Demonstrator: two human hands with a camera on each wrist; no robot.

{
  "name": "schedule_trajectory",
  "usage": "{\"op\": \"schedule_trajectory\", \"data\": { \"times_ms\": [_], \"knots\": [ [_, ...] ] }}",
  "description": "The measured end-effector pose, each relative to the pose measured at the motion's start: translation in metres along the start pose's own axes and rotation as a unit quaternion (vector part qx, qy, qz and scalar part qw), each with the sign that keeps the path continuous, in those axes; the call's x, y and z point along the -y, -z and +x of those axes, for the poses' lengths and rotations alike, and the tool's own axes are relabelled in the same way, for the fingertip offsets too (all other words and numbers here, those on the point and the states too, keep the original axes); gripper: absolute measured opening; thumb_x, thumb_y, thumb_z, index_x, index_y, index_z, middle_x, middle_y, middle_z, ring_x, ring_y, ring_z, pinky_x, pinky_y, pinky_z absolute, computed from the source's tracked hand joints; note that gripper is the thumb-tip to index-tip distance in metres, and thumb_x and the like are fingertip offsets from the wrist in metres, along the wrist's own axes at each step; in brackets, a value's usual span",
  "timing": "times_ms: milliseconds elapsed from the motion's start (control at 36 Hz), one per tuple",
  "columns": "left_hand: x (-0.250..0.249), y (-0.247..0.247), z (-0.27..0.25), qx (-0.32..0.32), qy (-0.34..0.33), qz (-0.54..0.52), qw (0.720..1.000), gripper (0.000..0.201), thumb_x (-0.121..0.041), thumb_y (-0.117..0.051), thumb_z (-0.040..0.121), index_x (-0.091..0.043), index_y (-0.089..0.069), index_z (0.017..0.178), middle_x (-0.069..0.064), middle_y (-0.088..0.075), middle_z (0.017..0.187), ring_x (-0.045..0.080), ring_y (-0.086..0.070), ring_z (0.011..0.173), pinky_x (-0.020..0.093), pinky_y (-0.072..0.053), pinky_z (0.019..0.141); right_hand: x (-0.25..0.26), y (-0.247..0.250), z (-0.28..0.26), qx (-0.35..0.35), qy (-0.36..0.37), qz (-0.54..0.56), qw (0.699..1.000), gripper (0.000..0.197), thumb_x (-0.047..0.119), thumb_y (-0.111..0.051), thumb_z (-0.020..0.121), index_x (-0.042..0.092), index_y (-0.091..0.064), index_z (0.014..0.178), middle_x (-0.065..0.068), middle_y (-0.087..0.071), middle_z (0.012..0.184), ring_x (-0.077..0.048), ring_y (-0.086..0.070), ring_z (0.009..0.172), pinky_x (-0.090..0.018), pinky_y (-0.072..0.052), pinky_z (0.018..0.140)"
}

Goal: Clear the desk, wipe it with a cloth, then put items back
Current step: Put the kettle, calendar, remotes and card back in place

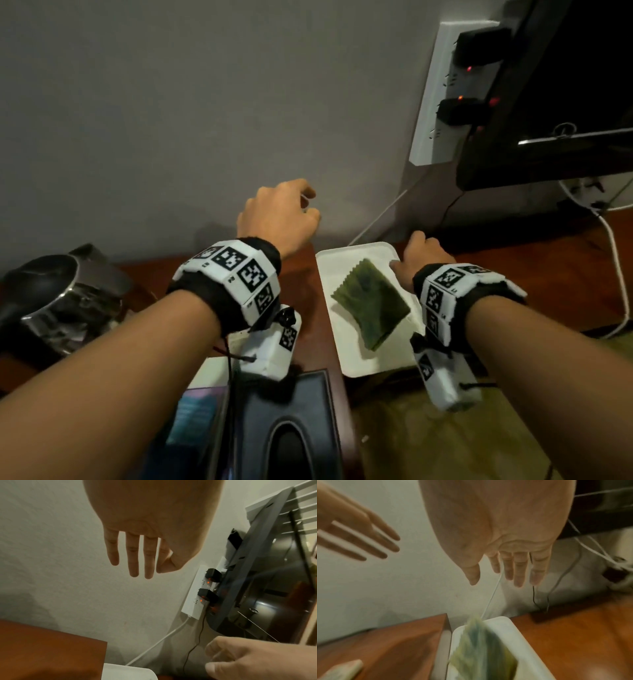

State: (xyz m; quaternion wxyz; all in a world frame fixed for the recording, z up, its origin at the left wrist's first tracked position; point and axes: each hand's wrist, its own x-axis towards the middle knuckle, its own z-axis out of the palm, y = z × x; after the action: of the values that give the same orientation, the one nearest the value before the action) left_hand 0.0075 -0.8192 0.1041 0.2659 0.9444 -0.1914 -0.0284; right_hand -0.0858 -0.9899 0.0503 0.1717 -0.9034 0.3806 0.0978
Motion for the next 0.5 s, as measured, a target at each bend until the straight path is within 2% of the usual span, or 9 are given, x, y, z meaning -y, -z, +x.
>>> {"op": "schedule_trajectory", "data": {
  "times_ms": [56, 139, 250, 389, 500],
  "knots": [
    [-0.003, -0.001, 0.002, -0.01, 0.019, -0.001, 1.0, 0.035, -0.033, -0.055, 0.08, -0.035, -0.062, 0.114, -0.012, -0.068, 0.111, 0.023, -0.062, 0.106, 0.042, -0.05, 0.093, -0.007, 0.003, 0.01, 0.002, 0.036, -0.031, 0.999, 0.045, 0.031, -0.053, 0.095, 0.009, -0.036, 0.13, -0.016, -0.038, 0.137, -0.039, -0.048, 0.12, -0.044, -0.043, 0.093],
    [-0.006, 0.001, 0.0, -0.022, 0.039, 0.012, 0.999, 0.036, -0.033, -0.056, 0.08, -0.035, -0.061, 0.116, -0.012, -0.068, 0.112, 0.024, -0.062, 0.107, 0.041, -0.049, 0.094, -0.008, 0.008, 0.019, 0.025, 0.064, -0.043, 0.997, 0.041, 0.028, -0.05, 0.096, 0.009, -0.037, 0.13, -0.016, -0.037, 0.138, -0.038, -0.049, 0.118, -0.04, -0.042, 0.088],
    [-0.005, 0.014, -0.006, -0.039, 0.051, 0.019, 0.998, 0.035, -0.032, -0.055, 0.082, -0.035, -0.06, 0.117, -0.011, -0.067, 0.113, 0.023, -0.061, 0.107, 0.041, -0.05, 0.093, 0.006, 0.01, 0.016, 0.04, 0.103, -0.046, 0.993, 0.043, 0.028, -0.05, 0.096, 0.009, -0.037, 0.132, -0.015, -0.037, 0.139, -0.037, -0.048, 0.12, -0.039, -0.043, 0.09],
    [0.005, 0.041, -0.023, -0.072, 0.063, 0.022, 0.995, 0.036, -0.035, -0.054, 0.081, -0.035, -0.06, 0.117, -0.011, -0.067, 0.113, 0.024, -0.061, 0.107, 0.042, -0.05, 0.093, 0.038, 0.006, -0.009, 0.049, 0.173, -0.051, 0.982, 0.046, 0.039, -0.051, 0.092, 0.014, -0.043, 0.13, -0.013, -0.046, 0.135, -0.036, -0.051, 0.118, -0.042, -0.044, 0.096],
    [0.024, 0.065, -0.044, -0.096, 0.07, 0.029, 0.993, 0.035, -0.035, -0.053, 0.081, -0.034, -0.061, 0.115, -0.01, -0.068, 0.112, 0.024, -0.061, 0.106, 0.043, -0.05, 0.092, 0.066, -0.003, -0.038, 0.061, 0.215, -0.044, 0.974, 0.046, 0.039, -0.054, 0.093, 0.013, -0.044, 0.13, -0.013, -0.047, 0.134, -0.034, -0.05, 0.12, -0.039, -0.042, 0.096]
  ]
}}
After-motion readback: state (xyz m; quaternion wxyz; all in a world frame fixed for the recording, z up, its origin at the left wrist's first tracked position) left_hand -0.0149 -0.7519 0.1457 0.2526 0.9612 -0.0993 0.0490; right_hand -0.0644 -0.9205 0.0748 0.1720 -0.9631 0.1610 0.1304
